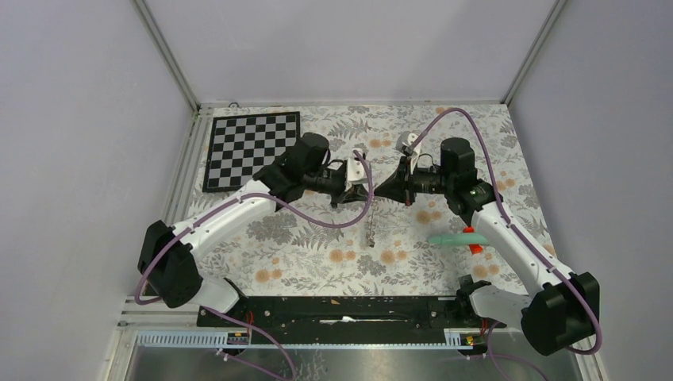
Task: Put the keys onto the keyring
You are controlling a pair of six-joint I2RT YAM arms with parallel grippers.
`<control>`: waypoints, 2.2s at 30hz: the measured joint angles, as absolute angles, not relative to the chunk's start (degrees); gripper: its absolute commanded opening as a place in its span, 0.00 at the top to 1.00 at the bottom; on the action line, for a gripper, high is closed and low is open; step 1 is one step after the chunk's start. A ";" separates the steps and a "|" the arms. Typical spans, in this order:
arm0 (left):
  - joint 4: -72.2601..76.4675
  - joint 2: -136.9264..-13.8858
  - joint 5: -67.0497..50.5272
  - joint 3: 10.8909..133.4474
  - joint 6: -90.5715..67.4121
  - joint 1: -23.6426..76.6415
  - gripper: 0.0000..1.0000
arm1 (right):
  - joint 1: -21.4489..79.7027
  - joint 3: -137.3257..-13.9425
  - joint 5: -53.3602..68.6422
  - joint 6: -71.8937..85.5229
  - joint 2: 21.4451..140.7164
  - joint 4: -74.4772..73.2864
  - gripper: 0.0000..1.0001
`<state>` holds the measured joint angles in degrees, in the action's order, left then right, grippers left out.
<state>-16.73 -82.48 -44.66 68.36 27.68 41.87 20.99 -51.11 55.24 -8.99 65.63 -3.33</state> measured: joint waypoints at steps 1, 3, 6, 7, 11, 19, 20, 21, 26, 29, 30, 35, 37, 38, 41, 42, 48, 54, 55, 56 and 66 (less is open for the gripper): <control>-16.91 -82.48 -43.27 68.47 28.14 42.33 1.00 | 20.99 -51.11 54.61 -8.34 65.76 -3.22 1.00; -17.19 -82.48 -40.40 68.66 28.67 43.29 1.00 | 20.99 -51.11 53.34 -6.90 66.04 -2.92 1.00; -17.37 -82.50 -36.10 68.90 28.69 44.49 0.98 | 20.99 -51.00 51.44 -4.95 66.61 -1.93 1.00; -17.45 -82.50 -34.98 68.99 28.69 44.77 0.93 | 20.97 -50.89 51.03 -4.58 66.72 -1.69 1.00; -16.71 -82.65 -31.66 69.43 27.64 46.61 0.82 | 20.99 -50.63 47.86 -2.68 67.00 0.05 1.00; -15.75 -83.68 -30.11 71.13 26.30 48.58 0.78 | 20.99 -50.52 43.51 -1.17 68.42 1.83 1.00; -15.79 -83.68 -29.78 71.13 26.35 48.71 0.75 | 20.99 -50.48 43.18 -1.19 68.42 1.96 1.00; -15.84 -83.68 -29.47 71.13 26.46 48.75 0.72 | 20.99 -50.48 42.94 -1.19 68.42 2.04 1.00; -16.82 -83.61 -27.31 71.13 27.59 48.77 0.56 | 20.69 -50.46 43.00 -1.58 68.36 2.04 1.00; -18.06 -82.72 -26.74 71.09 27.97 47.92 0.50 | 20.27 -50.35 43.99 -2.76 67.99 2.04 1.00; -18.31 -82.21 -26.85 71.09 27.99 47.46 0.50 | 20.14 -50.28 44.58 -3.20 67.83 2.04 1.00; -18.33 -78.41 -30.89 71.07 26.35 42.15 0.49 | 19.81 -49.91 49.36 -6.59 66.83 1.98 1.00; -18.31 -77.80 -33.71 71.26 25.41 39.90 0.51 | 19.79 -49.82 51.77 -7.86 66.63 1.98 1.00; -18.28 -77.82 -35.18 71.42 25.04 39.22 0.52 | 19.79 -49.80 52.73 -8.23 66.59 1.98 1.00; -18.44 -78.78 -39.48 71.90 24.34 38.46 0.56 | 19.75 -49.67 55.20 -9.28 66.30 1.93 1.00; -18.44 -79.50 -40.97 72.25 24.16 38.44 0.57 | 19.75 -49.60 55.86 -9.56 66.15 1.91 1.00; -18.50 -83.55 -47.46 73.56 24.05 38.33 0.65 | 19.75 -49.47 58.26 -10.55 65.60 1.87 1.00; -18.94 -84.55 -50.48 73.58 24.88 38.28 0.71 | 19.75 -49.12 59.64 -10.72 65.60 1.85 1.00; -18.92 -84.55 -50.83 73.58 25.06 38.28 0.71 | 19.75 -49.08 59.72 -10.74 65.60 1.85 1.00; -18.94 -84.55 -51.11 73.58 25.21 38.28 0.72 | 19.75 -49.06 59.75 -10.74 65.60 1.85 1.00; -18.94 -85.65 -53.19 73.58 25.47 38.28 0.76 | 19.75 -48.97 59.77 -10.74 65.60 1.85 1.00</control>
<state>-18.94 -85.65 -53.19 73.58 25.47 38.28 19.75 -48.97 59.77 -10.74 65.60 1.85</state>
